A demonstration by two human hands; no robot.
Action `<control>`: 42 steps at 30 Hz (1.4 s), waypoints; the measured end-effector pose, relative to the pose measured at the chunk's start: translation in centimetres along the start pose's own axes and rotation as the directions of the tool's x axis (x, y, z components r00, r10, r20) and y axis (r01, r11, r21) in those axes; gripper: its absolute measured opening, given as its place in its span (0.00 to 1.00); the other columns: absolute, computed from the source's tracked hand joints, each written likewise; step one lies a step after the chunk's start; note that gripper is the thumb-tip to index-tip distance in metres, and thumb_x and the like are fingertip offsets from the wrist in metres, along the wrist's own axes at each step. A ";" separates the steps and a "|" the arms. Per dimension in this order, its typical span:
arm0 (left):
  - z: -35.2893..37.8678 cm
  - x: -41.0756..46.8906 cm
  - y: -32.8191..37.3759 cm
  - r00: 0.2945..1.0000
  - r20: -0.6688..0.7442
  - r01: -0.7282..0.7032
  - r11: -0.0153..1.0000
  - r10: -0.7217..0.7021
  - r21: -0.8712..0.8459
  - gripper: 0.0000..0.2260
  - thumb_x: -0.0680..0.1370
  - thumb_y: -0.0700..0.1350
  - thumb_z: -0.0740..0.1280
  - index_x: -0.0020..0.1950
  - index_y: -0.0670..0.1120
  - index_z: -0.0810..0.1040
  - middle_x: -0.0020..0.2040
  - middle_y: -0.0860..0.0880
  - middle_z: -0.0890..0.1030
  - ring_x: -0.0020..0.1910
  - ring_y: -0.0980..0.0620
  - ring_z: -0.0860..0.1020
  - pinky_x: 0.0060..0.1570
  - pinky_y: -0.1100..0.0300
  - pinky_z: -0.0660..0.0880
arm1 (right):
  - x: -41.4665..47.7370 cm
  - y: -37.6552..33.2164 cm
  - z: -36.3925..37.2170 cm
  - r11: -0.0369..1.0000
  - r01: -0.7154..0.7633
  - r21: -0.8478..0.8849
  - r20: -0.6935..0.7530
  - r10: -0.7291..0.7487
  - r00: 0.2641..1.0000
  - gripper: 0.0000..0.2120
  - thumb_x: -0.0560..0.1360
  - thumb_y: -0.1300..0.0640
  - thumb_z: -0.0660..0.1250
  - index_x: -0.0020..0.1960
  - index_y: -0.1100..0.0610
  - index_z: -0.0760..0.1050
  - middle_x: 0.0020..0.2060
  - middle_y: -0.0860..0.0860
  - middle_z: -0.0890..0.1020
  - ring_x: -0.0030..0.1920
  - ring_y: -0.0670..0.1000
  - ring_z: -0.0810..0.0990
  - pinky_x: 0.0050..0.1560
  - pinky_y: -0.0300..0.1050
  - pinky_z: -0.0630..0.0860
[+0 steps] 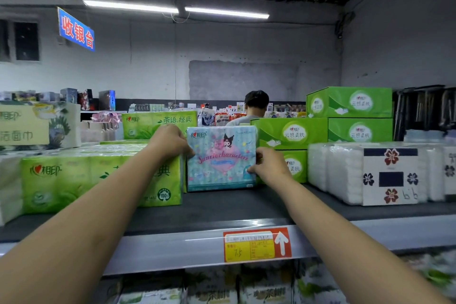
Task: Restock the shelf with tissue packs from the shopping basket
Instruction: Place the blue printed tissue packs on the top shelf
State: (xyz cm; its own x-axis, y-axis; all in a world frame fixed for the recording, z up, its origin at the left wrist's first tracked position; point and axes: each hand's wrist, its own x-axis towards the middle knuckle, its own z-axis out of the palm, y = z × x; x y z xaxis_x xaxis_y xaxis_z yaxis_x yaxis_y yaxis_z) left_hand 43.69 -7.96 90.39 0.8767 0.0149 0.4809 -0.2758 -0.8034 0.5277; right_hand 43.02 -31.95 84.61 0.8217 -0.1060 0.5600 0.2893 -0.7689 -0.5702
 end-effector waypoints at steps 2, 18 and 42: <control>-0.1 -0.2 0.1 1.000 -0.004 0.004 1.000 -0.004 0.003 0.16 0.63 0.46 0.80 0.36 0.40 0.76 0.39 0.43 0.78 0.37 0.47 0.73 0.45 0.50 0.77 | -0.2 0.0 0.0 0.999 0.013 -0.031 0.018 -0.012 1.000 0.19 0.69 0.62 0.75 0.58 0.57 0.78 0.55 0.54 0.82 0.55 0.54 0.80 0.52 0.43 0.74; 0.3 -0.1 0.0 0.984 -0.142 -0.122 0.989 0.109 -0.086 0.28 0.71 0.55 0.73 0.63 0.41 0.72 0.63 0.44 0.76 0.59 0.46 0.73 0.53 0.56 0.68 | -0.6 -0.4 -1.0 0.996 -0.008 -0.083 -0.338 -0.020 0.941 0.26 0.77 0.40 0.61 0.63 0.60 0.70 0.57 0.54 0.77 0.56 0.55 0.76 0.48 0.48 0.72; 0.3 -4.4 2.3 0.758 -0.596 -0.339 0.941 0.266 -0.010 0.09 0.81 0.47 0.60 0.52 0.42 0.74 0.47 0.46 0.81 0.44 0.46 0.77 0.43 0.51 0.75 | -1.9 -1.1 -2.5 0.962 0.044 -0.270 -0.447 -0.166 0.879 0.22 0.75 0.41 0.64 0.60 0.57 0.69 0.55 0.52 0.76 0.54 0.52 0.76 0.39 0.43 0.66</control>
State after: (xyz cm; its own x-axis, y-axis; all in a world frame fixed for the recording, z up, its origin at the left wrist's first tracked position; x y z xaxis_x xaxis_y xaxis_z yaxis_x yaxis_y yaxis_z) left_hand 39.34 -10.06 89.26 0.3557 0.1521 0.9221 -0.5605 -0.7548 0.3407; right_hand 39.92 -32.52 85.69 0.4552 -0.2475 0.8553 0.1819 -0.9145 -0.3614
